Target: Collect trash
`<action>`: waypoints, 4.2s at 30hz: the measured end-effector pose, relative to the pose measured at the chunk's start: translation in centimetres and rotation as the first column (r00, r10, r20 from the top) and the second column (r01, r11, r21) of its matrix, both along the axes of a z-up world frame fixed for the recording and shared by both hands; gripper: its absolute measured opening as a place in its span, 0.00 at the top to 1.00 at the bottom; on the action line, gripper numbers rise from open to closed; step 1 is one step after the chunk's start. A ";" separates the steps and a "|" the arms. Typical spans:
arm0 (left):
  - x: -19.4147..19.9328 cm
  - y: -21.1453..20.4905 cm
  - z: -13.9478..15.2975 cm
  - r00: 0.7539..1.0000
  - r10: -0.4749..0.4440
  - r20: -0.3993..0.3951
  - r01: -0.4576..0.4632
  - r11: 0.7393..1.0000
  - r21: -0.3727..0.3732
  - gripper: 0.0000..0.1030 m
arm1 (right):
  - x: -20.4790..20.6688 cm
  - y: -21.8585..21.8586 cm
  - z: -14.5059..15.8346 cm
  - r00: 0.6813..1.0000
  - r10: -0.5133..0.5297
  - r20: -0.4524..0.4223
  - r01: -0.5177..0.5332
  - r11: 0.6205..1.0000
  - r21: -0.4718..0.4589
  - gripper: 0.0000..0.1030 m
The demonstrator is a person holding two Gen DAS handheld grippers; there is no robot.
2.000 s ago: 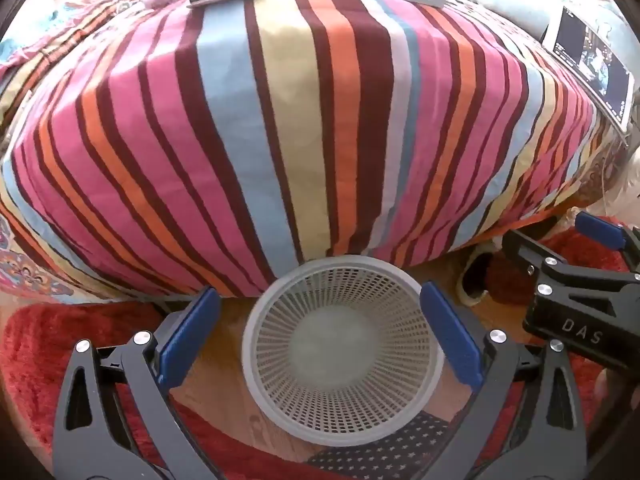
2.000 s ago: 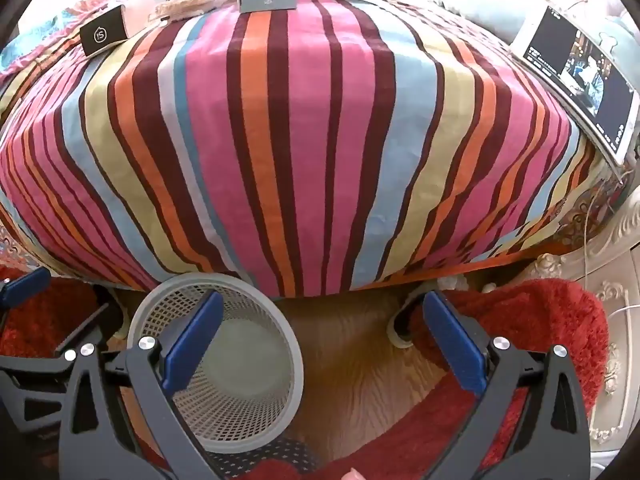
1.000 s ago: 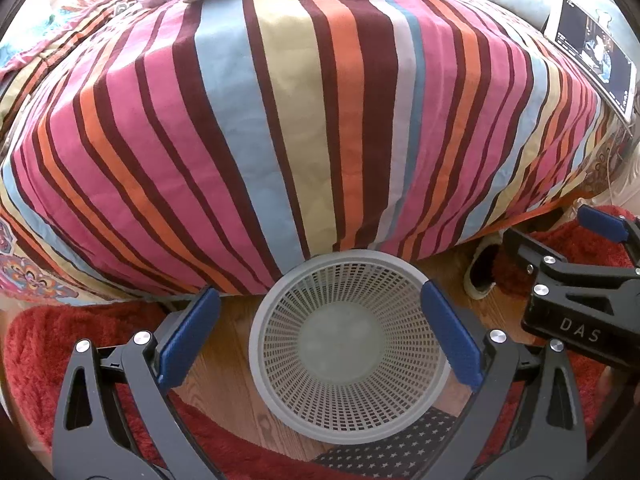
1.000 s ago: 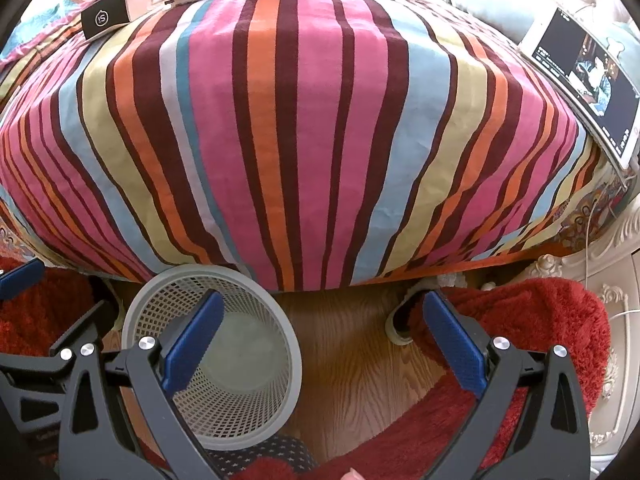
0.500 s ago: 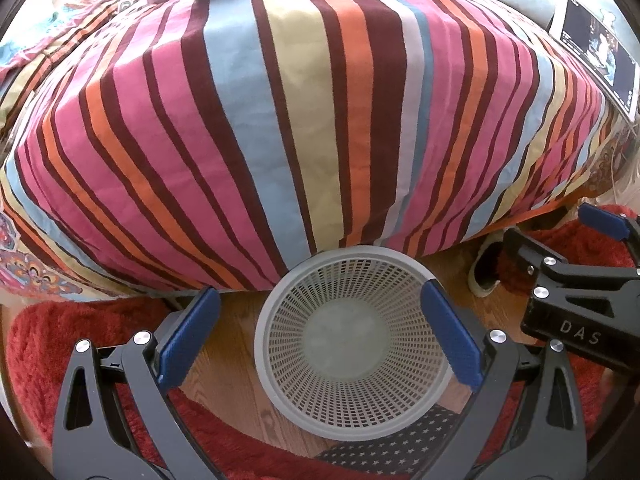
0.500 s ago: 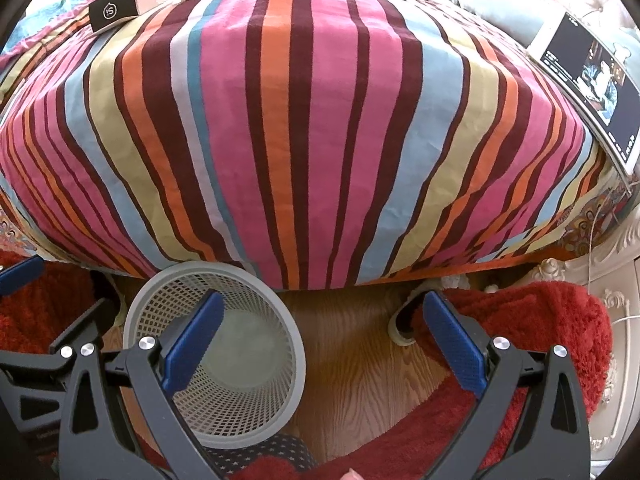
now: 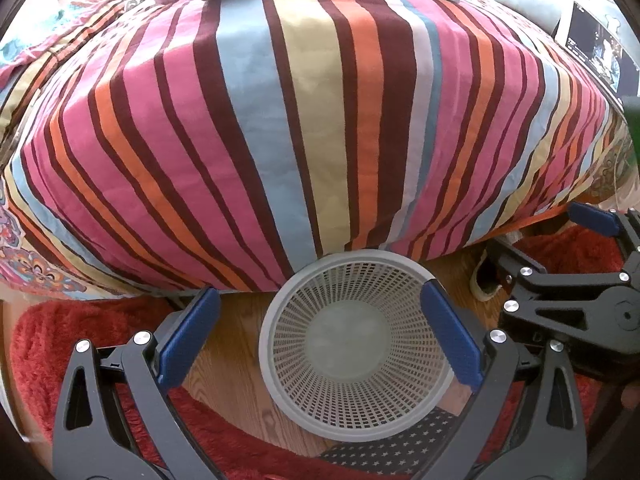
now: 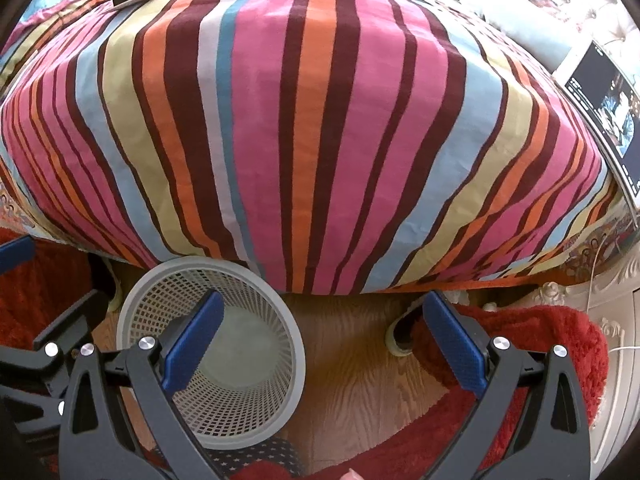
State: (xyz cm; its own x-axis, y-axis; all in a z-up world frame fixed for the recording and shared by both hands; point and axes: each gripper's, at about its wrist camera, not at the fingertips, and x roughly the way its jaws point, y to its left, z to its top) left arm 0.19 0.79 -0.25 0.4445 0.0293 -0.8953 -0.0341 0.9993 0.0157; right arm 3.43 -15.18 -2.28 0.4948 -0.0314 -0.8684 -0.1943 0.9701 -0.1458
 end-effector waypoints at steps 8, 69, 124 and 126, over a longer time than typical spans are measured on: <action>0.1 0.0 0.0 1.000 0.008 -0.008 -0.008 1.000 0.003 0.06 | 0.2 0.1 -0.2 1.000 0.011 -0.002 -0.011 1.000 0.002 0.07; -0.9 0.7 0.1 0.999 0.049 -0.008 -0.049 0.998 0.025 0.06 | 0.2 0.0 0.2 1.000 0.013 0.001 -0.013 1.000 0.026 0.07; -3.2 0.6 -3.7 0.986 -0.111 -0.122 0.095 0.986 -0.134 0.39 | -2.0 0.1 -1.7 0.917 0.331 -0.221 -0.233 0.897 0.376 0.56; -2.3 0.3 -6.6 0.977 -0.102 -0.190 0.080 0.989 -0.123 0.39 | -1.1 0.9 -4.6 0.904 0.328 -0.275 -0.228 0.912 0.340 0.56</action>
State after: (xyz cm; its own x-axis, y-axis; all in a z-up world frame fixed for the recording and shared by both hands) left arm -2.06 1.12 -6.86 0.2571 -0.1109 -0.9600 0.0494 0.9936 -0.1016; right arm 2.32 -14.32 -6.83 0.1395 0.3460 -0.9278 -0.4494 0.8571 0.2520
